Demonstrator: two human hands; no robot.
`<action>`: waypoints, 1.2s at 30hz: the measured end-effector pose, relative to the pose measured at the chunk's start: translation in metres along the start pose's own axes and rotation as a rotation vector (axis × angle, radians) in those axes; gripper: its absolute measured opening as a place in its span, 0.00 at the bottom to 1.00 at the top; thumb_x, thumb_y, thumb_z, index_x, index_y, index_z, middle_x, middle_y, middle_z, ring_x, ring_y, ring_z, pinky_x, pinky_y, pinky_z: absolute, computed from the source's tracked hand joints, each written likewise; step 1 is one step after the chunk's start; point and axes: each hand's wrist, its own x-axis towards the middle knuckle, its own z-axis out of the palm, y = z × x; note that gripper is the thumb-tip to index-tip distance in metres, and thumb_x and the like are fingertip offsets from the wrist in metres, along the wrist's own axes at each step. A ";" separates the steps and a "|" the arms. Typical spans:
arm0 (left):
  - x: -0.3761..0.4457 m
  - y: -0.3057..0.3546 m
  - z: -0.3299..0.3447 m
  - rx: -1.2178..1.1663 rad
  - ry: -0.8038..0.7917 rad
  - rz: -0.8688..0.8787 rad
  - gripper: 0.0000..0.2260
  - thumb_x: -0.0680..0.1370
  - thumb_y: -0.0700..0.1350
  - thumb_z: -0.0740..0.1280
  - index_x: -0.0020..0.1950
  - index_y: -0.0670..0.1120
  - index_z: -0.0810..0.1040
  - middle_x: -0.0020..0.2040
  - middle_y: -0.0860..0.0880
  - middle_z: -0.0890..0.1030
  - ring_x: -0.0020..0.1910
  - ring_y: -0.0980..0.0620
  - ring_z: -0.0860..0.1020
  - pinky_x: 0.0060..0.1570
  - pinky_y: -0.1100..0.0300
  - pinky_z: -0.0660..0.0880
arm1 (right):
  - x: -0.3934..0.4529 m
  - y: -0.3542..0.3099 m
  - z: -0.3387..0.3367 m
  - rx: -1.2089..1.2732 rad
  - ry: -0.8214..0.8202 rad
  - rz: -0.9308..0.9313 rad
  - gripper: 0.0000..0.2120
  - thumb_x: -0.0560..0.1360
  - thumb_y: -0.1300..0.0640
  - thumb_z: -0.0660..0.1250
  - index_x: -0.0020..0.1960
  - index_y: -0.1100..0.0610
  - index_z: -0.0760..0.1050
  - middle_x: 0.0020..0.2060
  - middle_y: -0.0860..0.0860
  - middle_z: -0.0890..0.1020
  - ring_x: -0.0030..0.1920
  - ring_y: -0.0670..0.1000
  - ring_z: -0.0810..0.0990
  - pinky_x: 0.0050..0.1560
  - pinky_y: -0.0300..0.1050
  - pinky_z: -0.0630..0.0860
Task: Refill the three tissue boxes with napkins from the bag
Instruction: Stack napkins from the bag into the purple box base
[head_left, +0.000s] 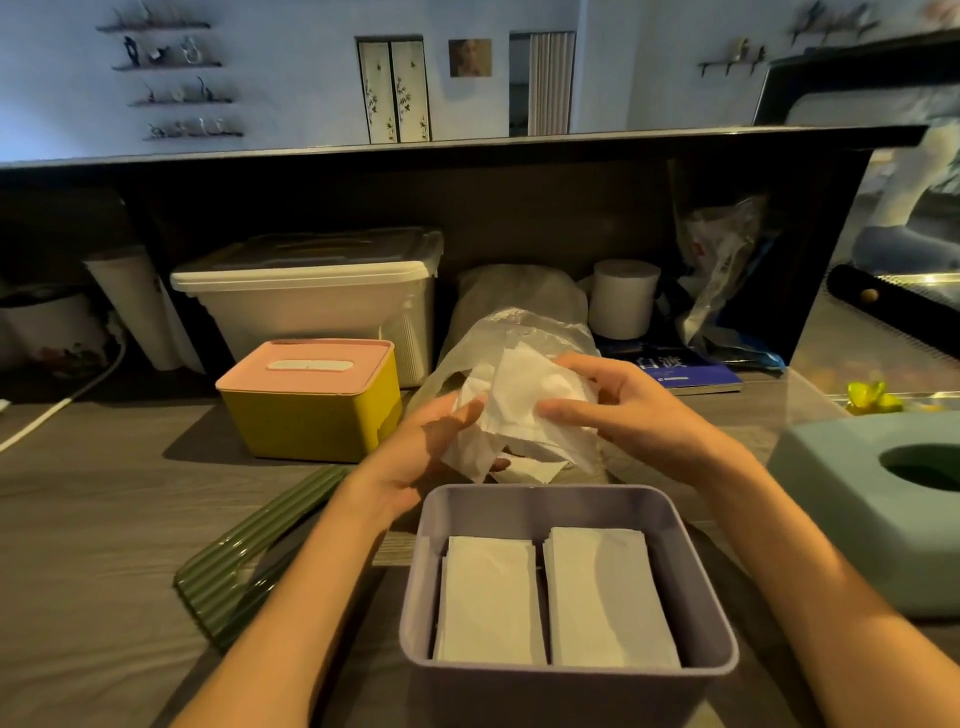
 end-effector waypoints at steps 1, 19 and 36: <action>-0.001 -0.001 0.001 -0.047 -0.021 -0.039 0.09 0.80 0.48 0.68 0.56 0.52 0.86 0.56 0.44 0.86 0.56 0.43 0.83 0.52 0.47 0.82 | 0.000 -0.001 0.000 -0.009 -0.013 -0.001 0.13 0.75 0.55 0.74 0.59 0.45 0.81 0.51 0.42 0.84 0.53 0.44 0.83 0.50 0.37 0.80; -0.005 0.002 0.029 -0.049 -0.132 -0.063 0.15 0.87 0.44 0.52 0.49 0.49 0.77 0.37 0.52 0.85 0.35 0.57 0.82 0.31 0.68 0.78 | 0.012 0.017 0.011 -0.448 0.177 0.011 0.15 0.75 0.46 0.74 0.61 0.44 0.76 0.51 0.40 0.80 0.46 0.42 0.81 0.41 0.33 0.79; -0.005 0.005 0.021 -0.233 -0.191 -0.224 0.23 0.79 0.58 0.59 0.61 0.43 0.83 0.59 0.37 0.83 0.56 0.43 0.83 0.50 0.53 0.83 | 0.006 0.006 -0.002 -0.230 0.194 -0.056 0.11 0.74 0.53 0.75 0.56 0.50 0.82 0.49 0.43 0.86 0.53 0.42 0.84 0.54 0.36 0.81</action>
